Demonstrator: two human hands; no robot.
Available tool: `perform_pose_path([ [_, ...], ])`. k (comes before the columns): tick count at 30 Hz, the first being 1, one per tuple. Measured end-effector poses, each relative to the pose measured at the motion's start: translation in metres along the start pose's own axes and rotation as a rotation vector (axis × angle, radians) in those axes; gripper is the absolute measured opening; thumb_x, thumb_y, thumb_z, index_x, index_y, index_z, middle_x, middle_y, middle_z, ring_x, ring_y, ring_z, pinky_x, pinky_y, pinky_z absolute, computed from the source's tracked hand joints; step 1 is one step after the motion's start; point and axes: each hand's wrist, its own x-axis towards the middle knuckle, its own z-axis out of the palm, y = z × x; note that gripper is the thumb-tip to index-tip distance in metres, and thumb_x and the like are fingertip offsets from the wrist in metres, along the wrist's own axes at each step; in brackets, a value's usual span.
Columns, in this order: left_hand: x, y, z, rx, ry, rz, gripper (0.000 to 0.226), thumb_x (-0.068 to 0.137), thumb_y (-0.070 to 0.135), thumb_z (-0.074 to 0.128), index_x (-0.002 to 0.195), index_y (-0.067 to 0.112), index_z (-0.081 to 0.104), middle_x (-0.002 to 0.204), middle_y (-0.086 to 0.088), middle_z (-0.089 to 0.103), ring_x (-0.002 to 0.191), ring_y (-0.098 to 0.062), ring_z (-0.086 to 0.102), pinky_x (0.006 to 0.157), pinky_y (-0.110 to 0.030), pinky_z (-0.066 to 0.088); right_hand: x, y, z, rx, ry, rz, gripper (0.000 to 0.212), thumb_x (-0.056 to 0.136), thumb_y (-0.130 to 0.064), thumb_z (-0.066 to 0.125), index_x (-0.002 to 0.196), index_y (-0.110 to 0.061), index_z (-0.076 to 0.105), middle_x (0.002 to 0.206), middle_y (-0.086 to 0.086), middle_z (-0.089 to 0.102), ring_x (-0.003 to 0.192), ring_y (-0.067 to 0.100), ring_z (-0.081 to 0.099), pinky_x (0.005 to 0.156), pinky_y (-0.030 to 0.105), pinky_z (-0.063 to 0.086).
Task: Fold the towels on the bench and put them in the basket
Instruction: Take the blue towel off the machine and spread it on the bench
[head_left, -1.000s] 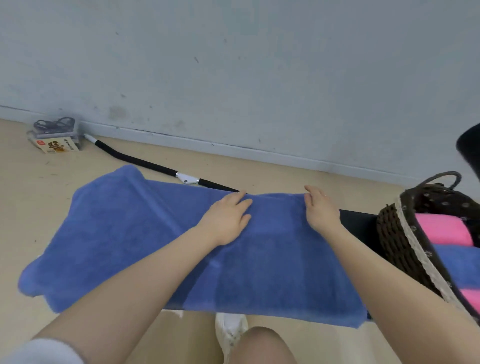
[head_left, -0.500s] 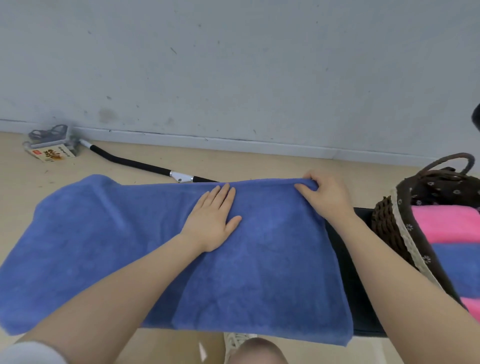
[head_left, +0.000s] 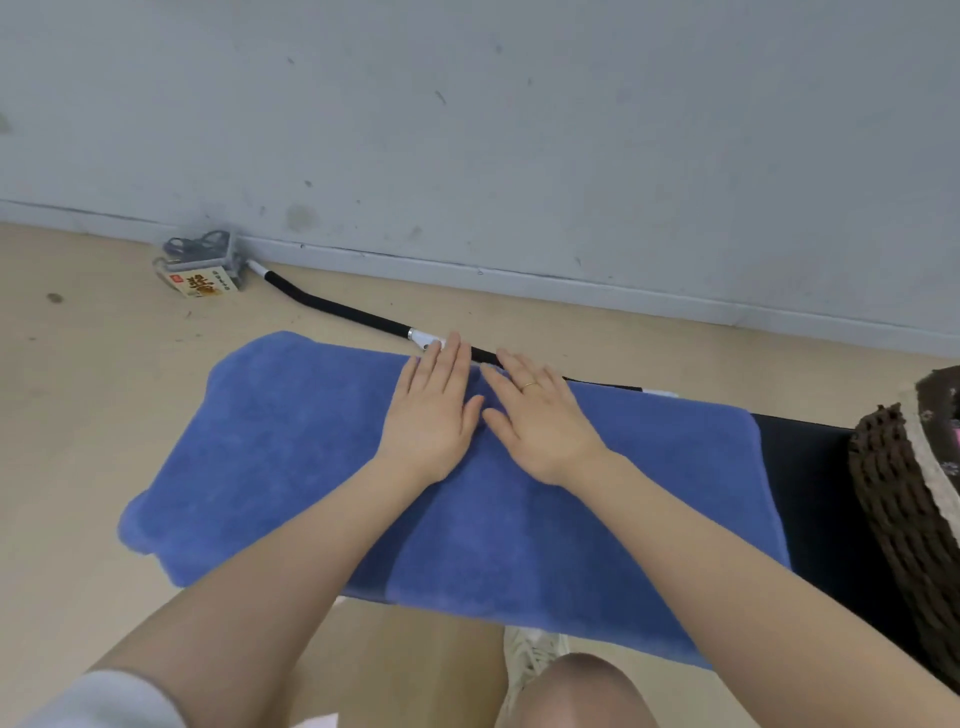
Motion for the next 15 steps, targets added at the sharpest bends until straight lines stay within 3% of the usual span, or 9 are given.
perform_pose_path([
  [4,-0.021,-0.04,0.004,0.08,-0.114,-0.107,0.068,0.09,0.058,0.006,0.149,0.025,-0.002,0.159,-0.001,-0.007,0.146,-0.018,-0.005,0.117,-0.037,-0.003,-0.006,-0.022,0.035,-0.125,-0.066,-0.022,0.071,0.086,-0.058,-0.003,0.15,-0.03,0.002,0.159,-0.005,-0.007,0.147,0.015,-0.006,0.117,0.037,-0.007],
  [7,-0.03,-0.053,0.001,0.065,-0.136,-0.132,0.066,0.093,0.06,0.018,0.149,0.032,-0.003,0.158,-0.001,-0.01,0.146,-0.018,-0.008,0.118,-0.039,-0.005,-0.031,-0.005,0.041,-0.165,-0.036,0.098,0.083,0.071,-0.059,-0.016,0.149,-0.034,-0.003,0.159,-0.007,-0.008,0.147,0.015,-0.006,0.118,0.036,-0.005],
  [10,-0.03,-0.052,-0.002,0.073,-0.154,-0.126,0.068,0.092,0.061,0.018,0.149,0.032,-0.004,0.158,-0.002,-0.01,0.146,-0.02,-0.009,0.118,-0.04,-0.005,-0.066,0.027,0.036,-0.156,-0.018,0.273,0.077,0.077,-0.061,-0.012,0.149,-0.035,-0.003,0.159,-0.008,-0.009,0.147,0.014,-0.007,0.118,0.035,-0.004],
  [12,-0.031,-0.047,-0.005,0.105,-0.187,-0.15,0.068,0.092,0.061,0.016,0.149,0.031,-0.005,0.158,-0.003,-0.009,0.146,-0.022,-0.007,0.118,-0.041,-0.002,-0.091,0.046,0.032,-0.151,-0.044,0.387,0.063,0.091,-0.059,0.002,0.149,-0.035,-0.006,0.159,-0.007,-0.011,0.147,0.014,-0.008,0.119,0.036,-0.003],
  [15,-0.035,-0.034,-0.013,0.216,-0.21,-0.201,0.065,0.096,0.054,0.013,0.15,0.023,-0.005,0.159,-0.006,-0.005,0.146,-0.025,-0.002,0.118,-0.043,0.003,-0.125,0.067,0.022,-0.143,-0.103,0.533,0.062,0.097,-0.054,0.013,0.149,-0.029,-0.01,0.158,-0.005,-0.014,0.147,0.015,-0.009,0.12,0.038,0.0],
])
